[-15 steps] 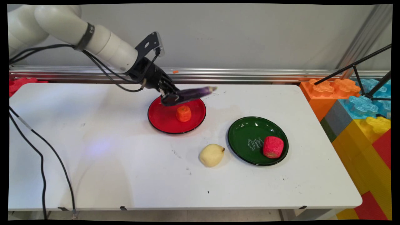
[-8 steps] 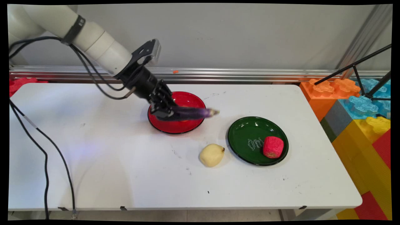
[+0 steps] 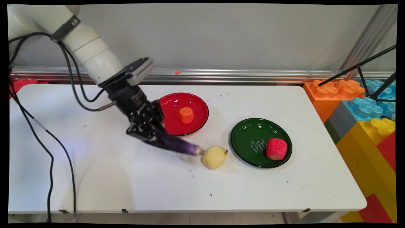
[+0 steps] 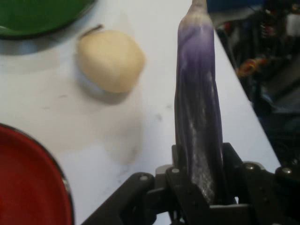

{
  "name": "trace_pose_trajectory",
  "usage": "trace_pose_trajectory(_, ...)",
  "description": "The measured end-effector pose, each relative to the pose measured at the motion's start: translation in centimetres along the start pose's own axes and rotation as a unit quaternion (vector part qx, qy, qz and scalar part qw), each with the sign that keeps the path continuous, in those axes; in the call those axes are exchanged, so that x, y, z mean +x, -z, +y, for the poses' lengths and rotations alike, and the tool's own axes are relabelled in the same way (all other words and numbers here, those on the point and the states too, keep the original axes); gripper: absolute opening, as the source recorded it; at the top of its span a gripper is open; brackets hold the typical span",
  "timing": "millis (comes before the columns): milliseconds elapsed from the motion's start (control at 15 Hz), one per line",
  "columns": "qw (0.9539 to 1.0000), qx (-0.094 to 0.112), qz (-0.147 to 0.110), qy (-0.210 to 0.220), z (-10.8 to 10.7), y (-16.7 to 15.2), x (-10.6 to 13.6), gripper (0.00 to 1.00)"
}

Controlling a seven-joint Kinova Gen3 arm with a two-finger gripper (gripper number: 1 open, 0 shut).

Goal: Place the picked object on the table

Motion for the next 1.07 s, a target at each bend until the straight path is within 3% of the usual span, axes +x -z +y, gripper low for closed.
trace_pose_trajectory(200, 0.9992, -0.025, -0.022, -0.022, 0.1, -1.1, -0.9, 0.00)
trace_pose_trajectory(667, 0.9952, -0.046, -0.070, -0.050, -0.5, -4.2, -4.0, 0.00)
trace_pose_trajectory(1067, 0.9915, -0.057, -0.085, -0.081, -0.7, -6.1, -5.3, 0.00)
